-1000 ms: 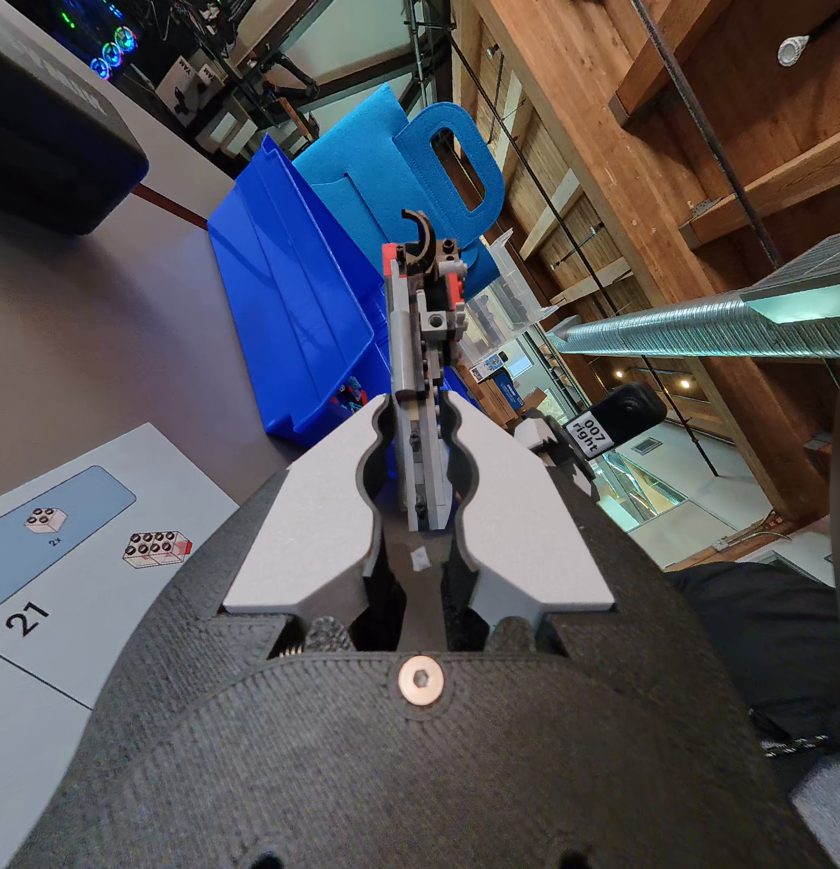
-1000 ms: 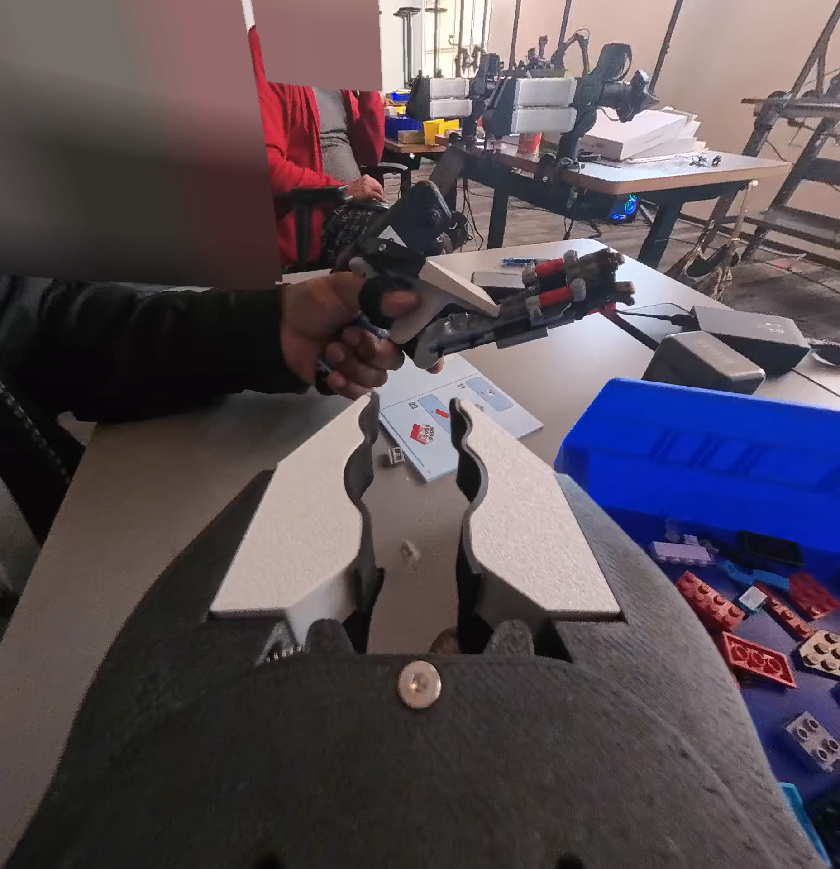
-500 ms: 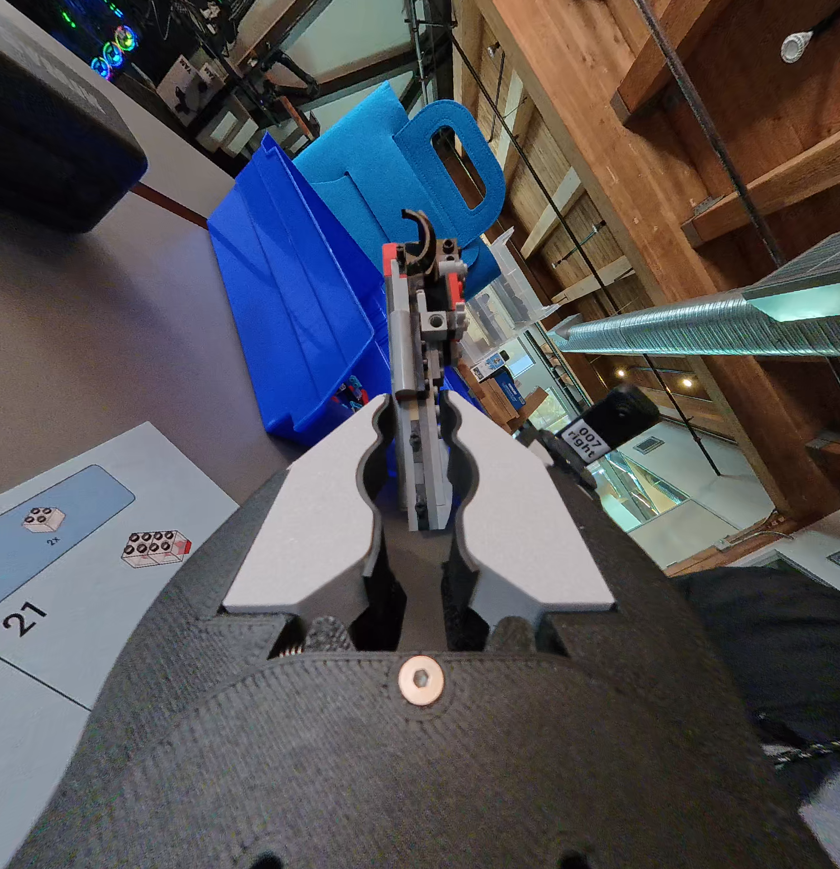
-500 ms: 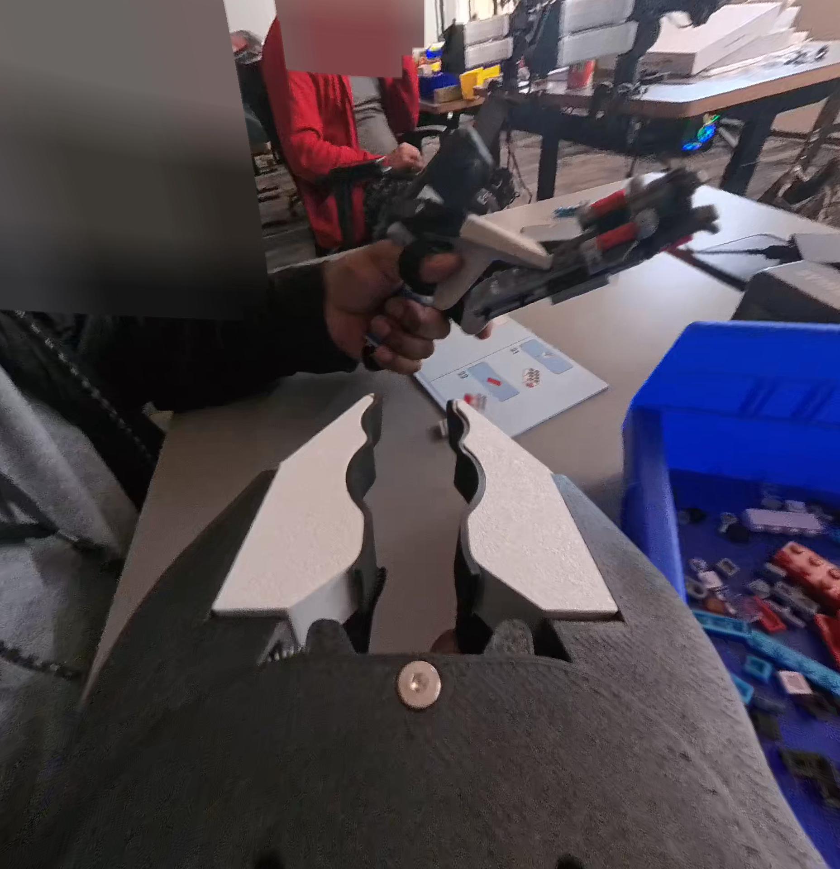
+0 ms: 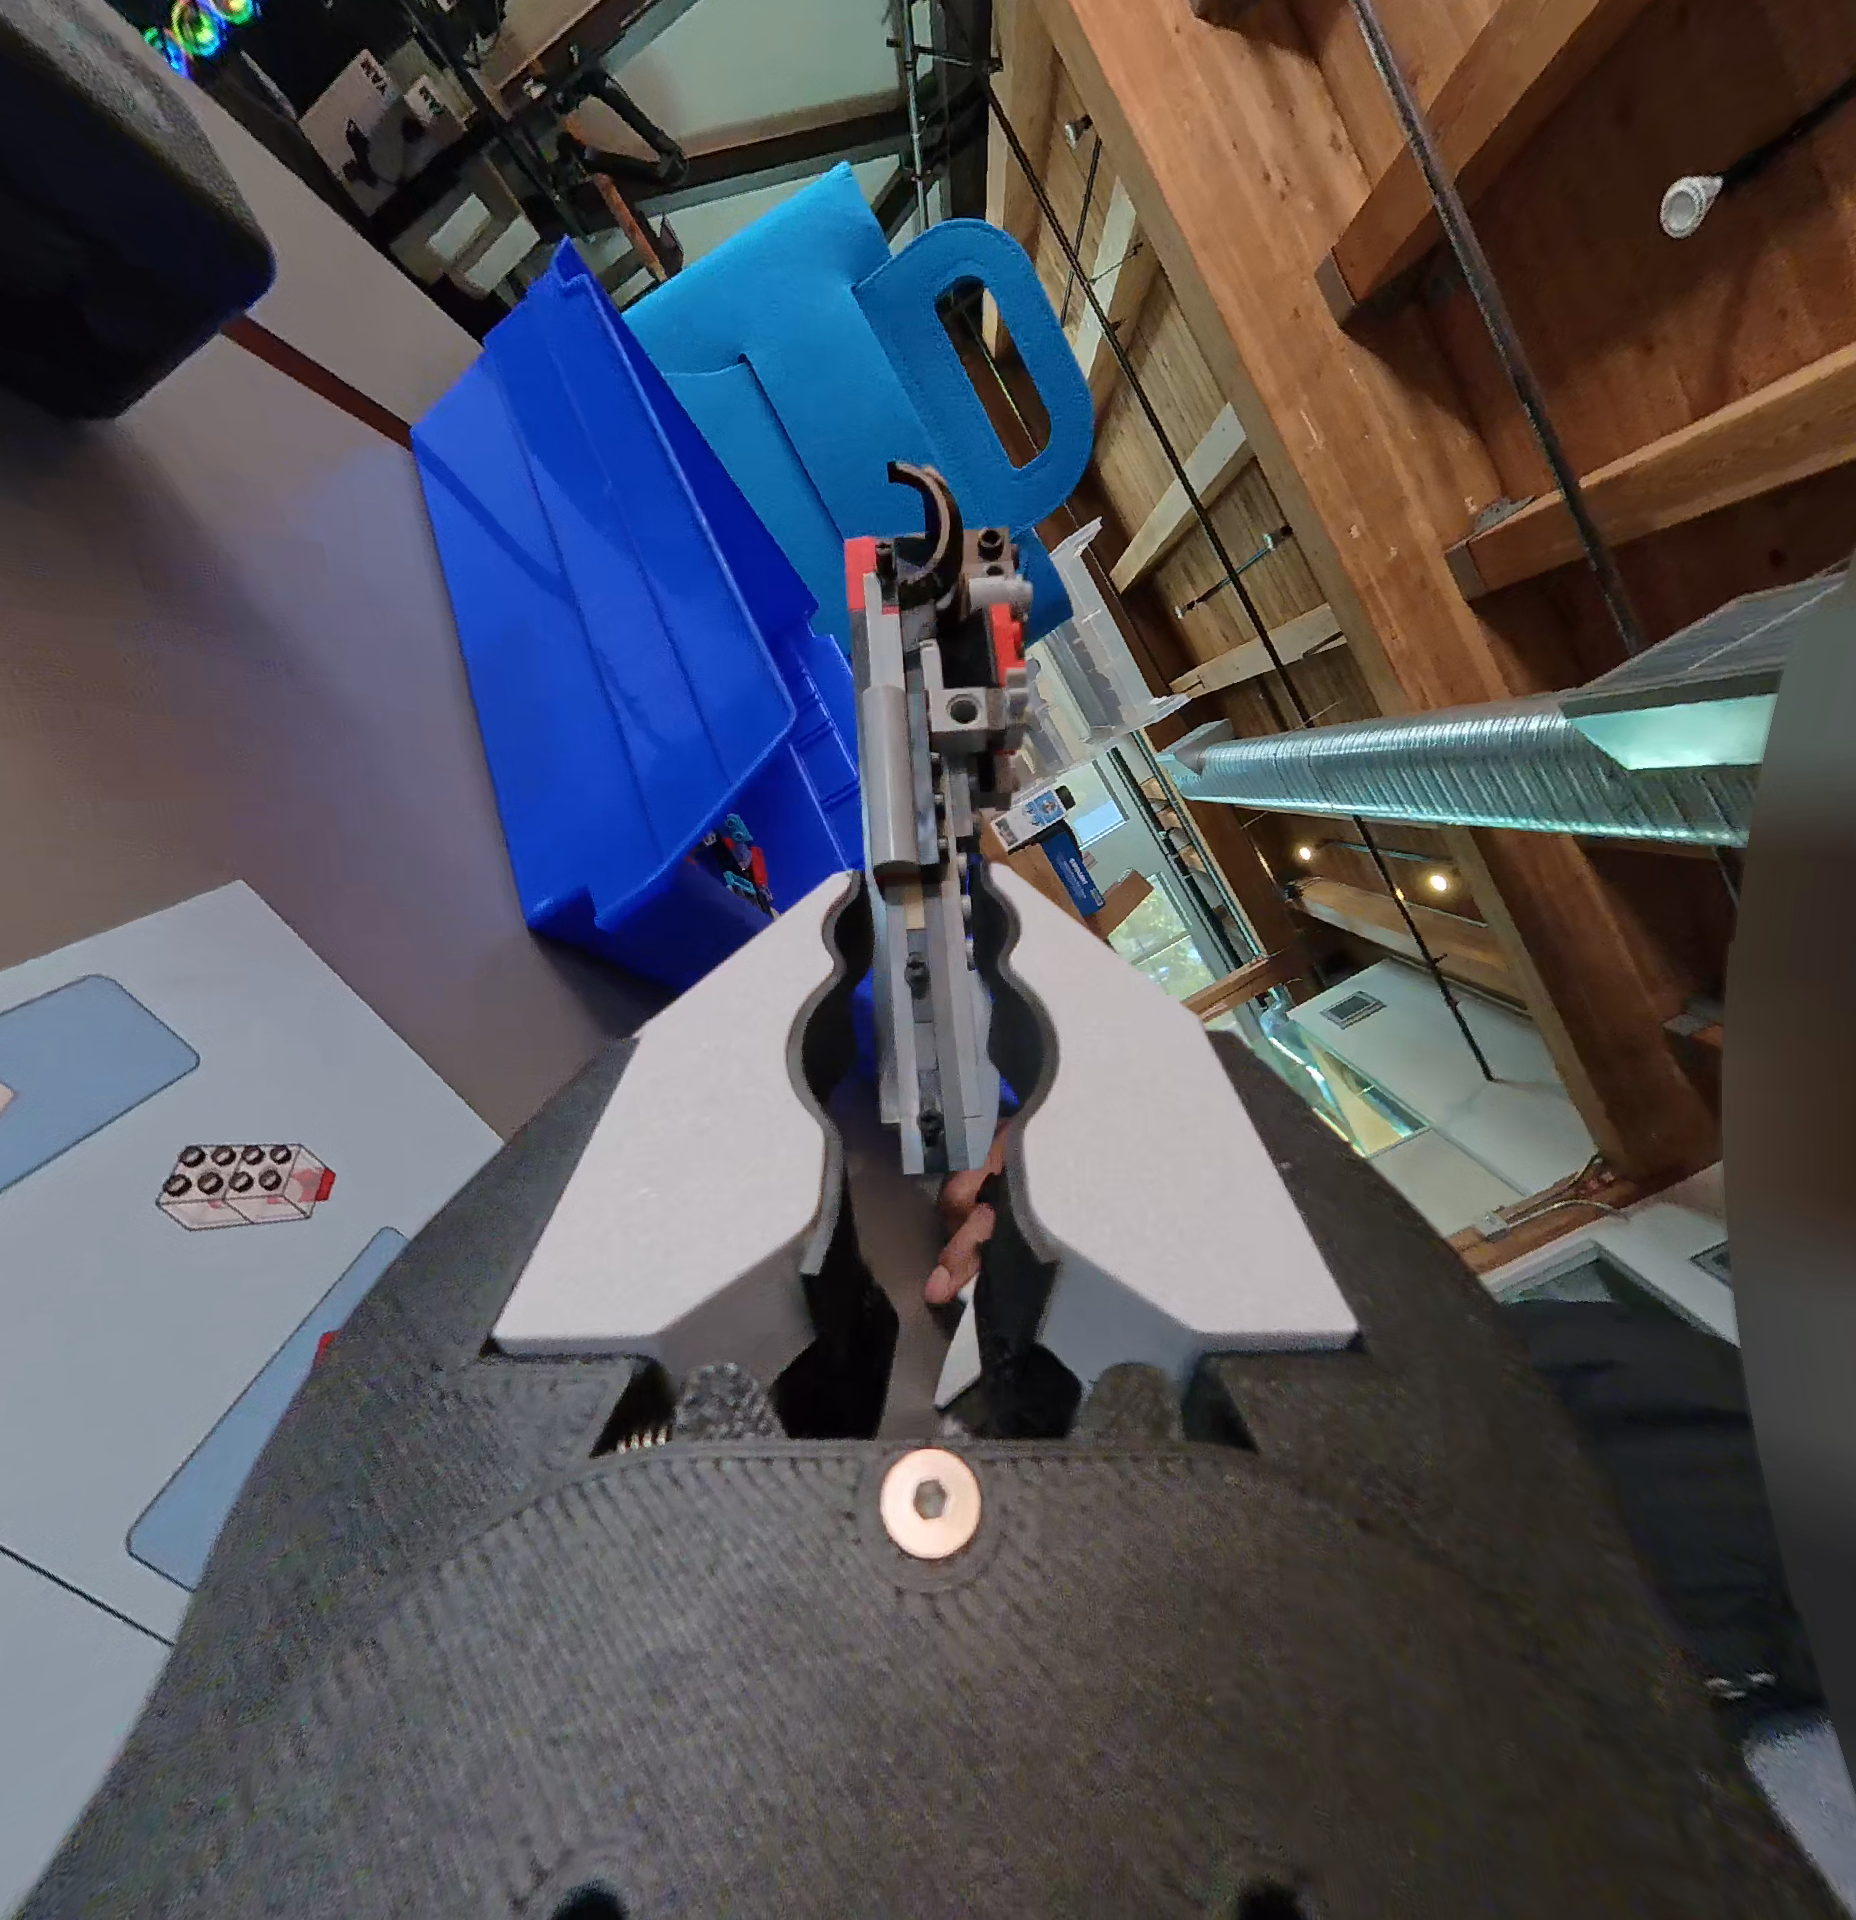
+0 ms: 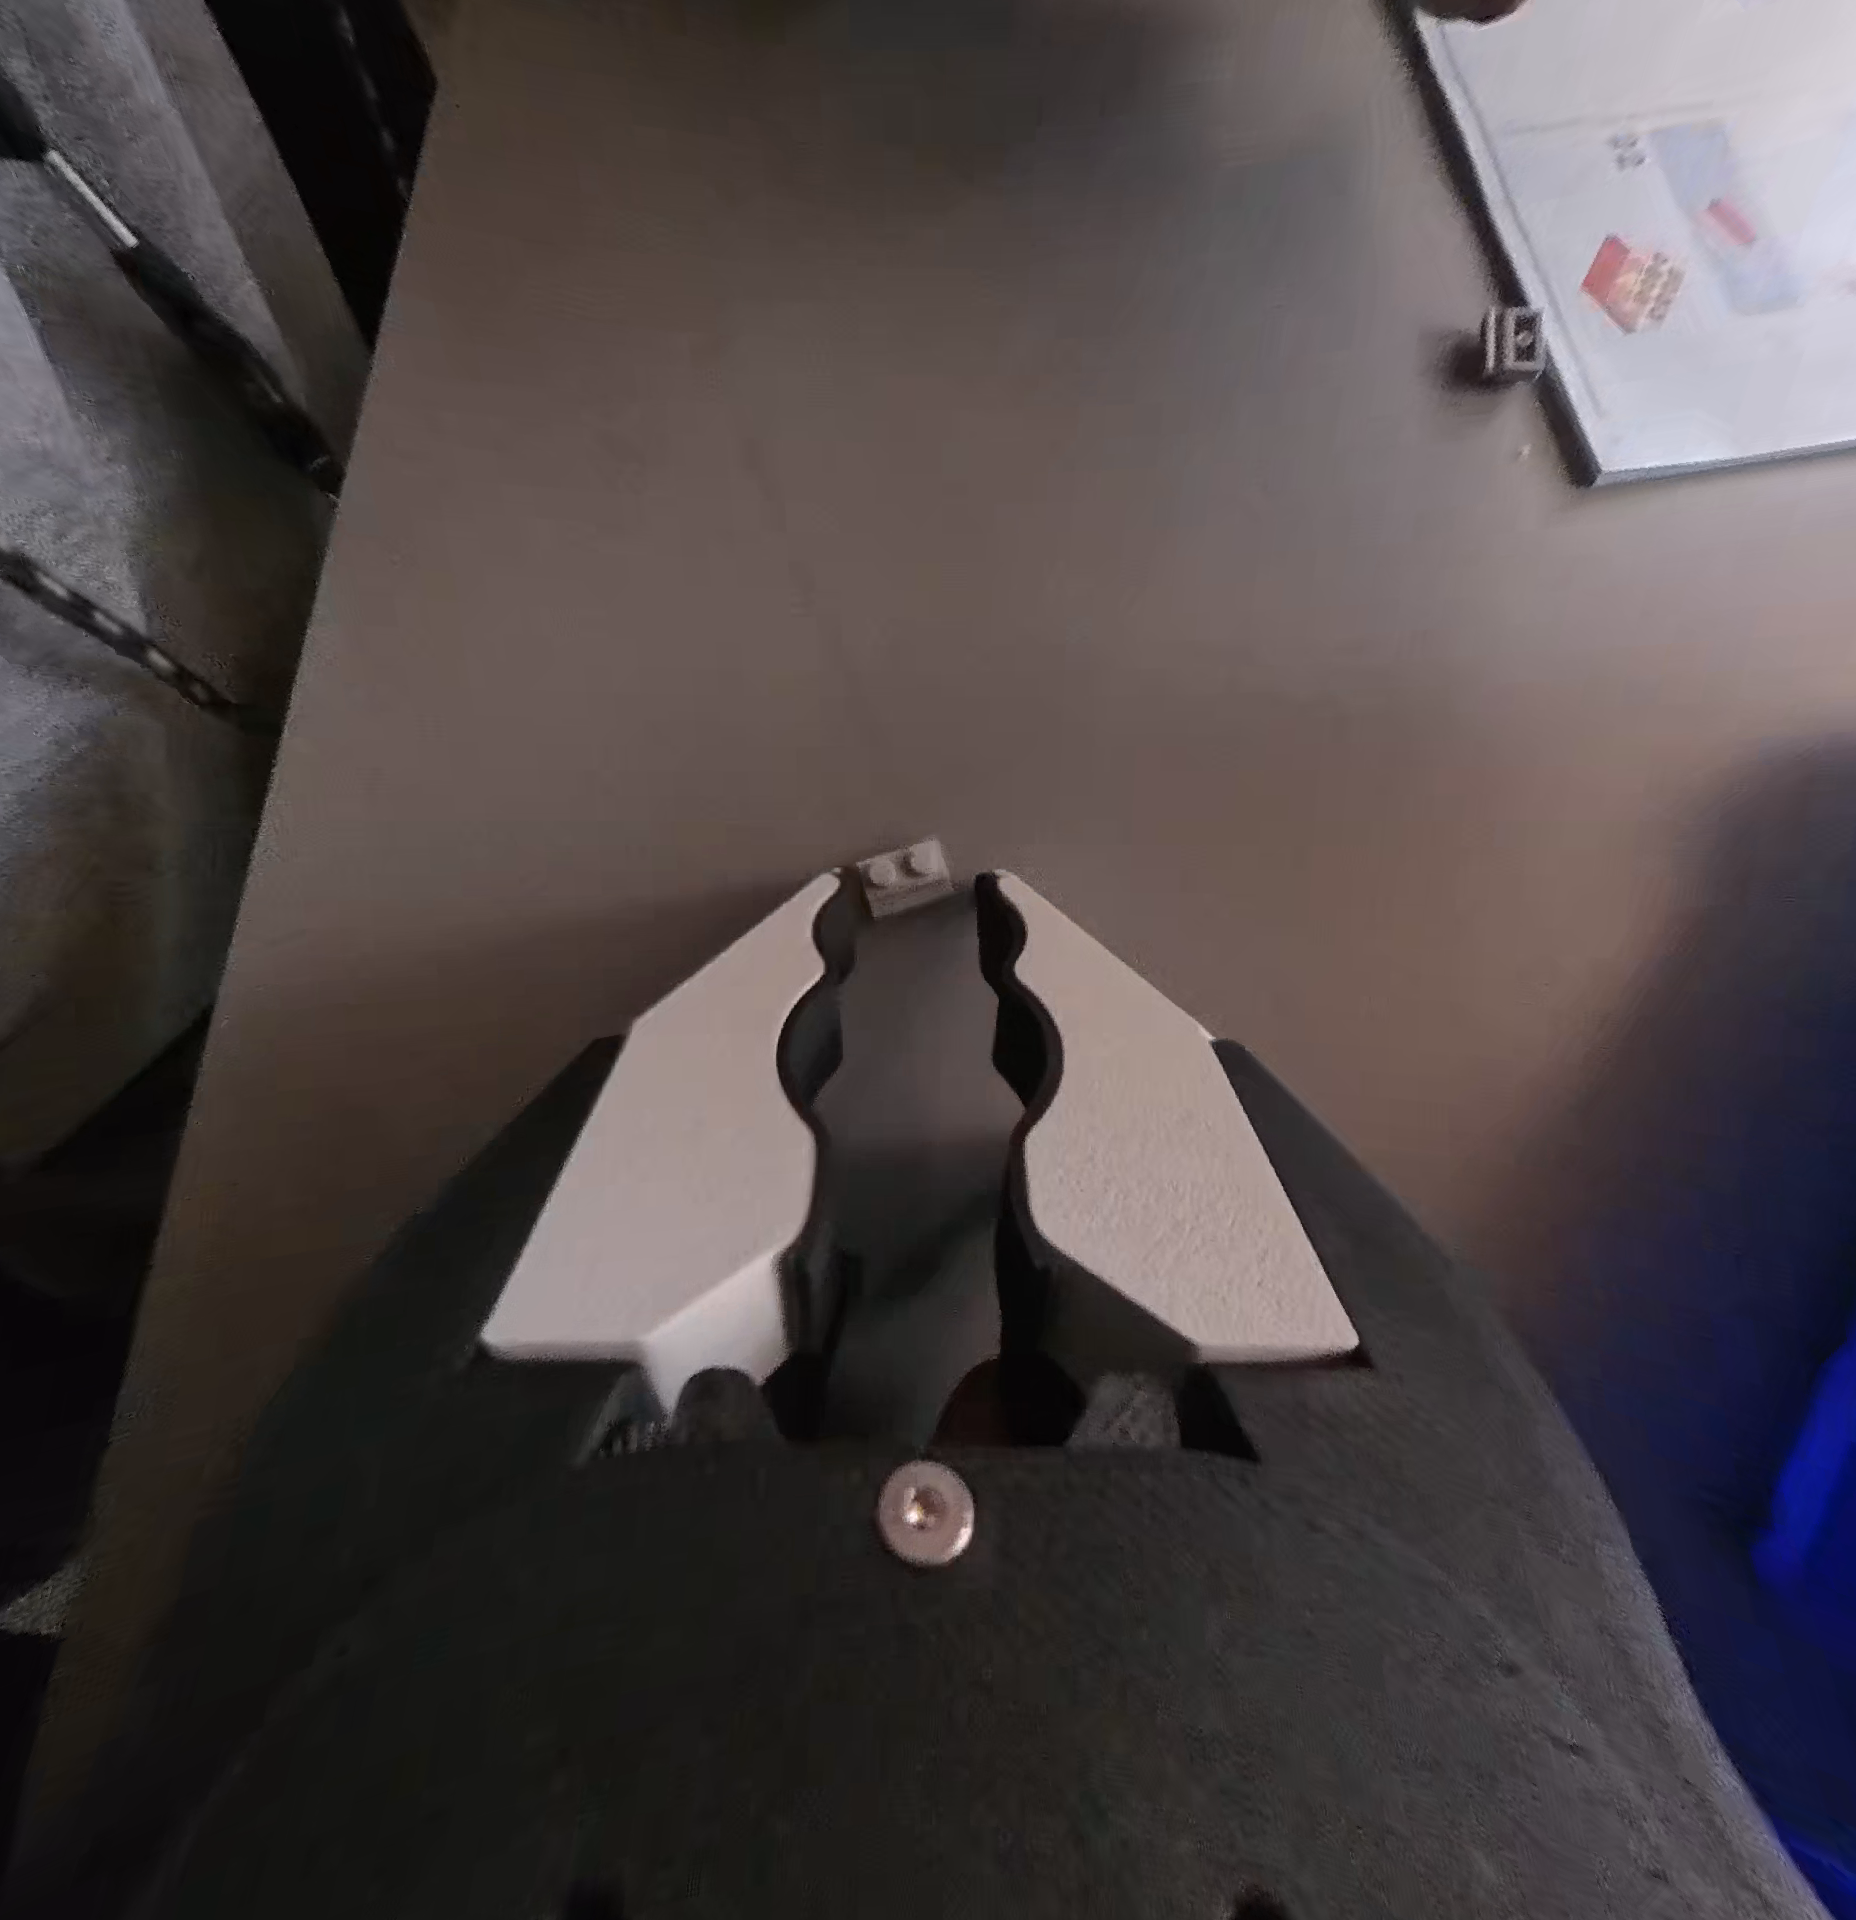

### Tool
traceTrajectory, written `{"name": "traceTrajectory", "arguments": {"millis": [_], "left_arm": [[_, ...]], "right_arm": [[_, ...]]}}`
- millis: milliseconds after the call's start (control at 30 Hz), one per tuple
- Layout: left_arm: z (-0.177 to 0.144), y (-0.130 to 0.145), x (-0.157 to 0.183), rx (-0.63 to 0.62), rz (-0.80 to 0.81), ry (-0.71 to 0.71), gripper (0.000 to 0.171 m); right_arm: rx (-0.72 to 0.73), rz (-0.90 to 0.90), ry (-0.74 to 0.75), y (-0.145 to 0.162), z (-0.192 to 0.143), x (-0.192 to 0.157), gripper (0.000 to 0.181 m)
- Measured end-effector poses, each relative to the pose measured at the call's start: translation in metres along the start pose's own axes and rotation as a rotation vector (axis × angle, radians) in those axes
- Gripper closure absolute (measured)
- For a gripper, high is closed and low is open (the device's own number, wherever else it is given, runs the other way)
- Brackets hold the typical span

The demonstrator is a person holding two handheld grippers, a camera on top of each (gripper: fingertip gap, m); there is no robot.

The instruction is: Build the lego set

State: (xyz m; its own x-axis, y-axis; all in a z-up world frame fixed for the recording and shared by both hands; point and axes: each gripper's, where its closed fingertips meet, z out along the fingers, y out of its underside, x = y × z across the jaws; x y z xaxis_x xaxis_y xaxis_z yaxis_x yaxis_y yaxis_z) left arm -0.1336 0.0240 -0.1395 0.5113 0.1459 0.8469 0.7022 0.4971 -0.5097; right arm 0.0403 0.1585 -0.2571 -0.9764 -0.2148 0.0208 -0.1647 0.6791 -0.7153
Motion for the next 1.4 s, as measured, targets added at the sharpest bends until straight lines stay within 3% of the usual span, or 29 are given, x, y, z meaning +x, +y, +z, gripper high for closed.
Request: {"name": "traceTrajectory", "arguments": {"millis": [133, 233, 433, 533, 733, 1400], "left_arm": [[0.000, 0.002, -0.006, 0.000, -0.052, -0.011, 0.153], [0.000, 0.004, -0.009, 0.003, -0.098, -0.013, 0.153], [0.003, 0.012, -0.016, 0.004, -0.183, -0.014, 0.153], [0.004, 0.017, -0.021, -0.003, -0.207, -0.038, 0.153], [0.003, 0.021, -0.028, -0.002, -0.253, -0.081, 0.153], [0.008, 0.029, -0.030, 0.074, -0.466, -0.043, 0.153]], "right_arm": [[0.005, 0.001, 0.042, -0.007, 0.006, 0.010, 0.163], [0.047, 0.050, 0.173, -0.023, 0.006, 0.041, 0.163], [0.375, 0.224, 0.465, -0.113, -0.042, 0.139, 0.164], [0.387, 0.240, 0.508, -0.136, -0.045, 0.167, 0.164], [0.266, 0.151, 0.614, -0.140, -0.029, 0.195, 0.164], [0.147, 0.235, 0.567, -0.116, -0.003, 0.195, 0.164]]}}
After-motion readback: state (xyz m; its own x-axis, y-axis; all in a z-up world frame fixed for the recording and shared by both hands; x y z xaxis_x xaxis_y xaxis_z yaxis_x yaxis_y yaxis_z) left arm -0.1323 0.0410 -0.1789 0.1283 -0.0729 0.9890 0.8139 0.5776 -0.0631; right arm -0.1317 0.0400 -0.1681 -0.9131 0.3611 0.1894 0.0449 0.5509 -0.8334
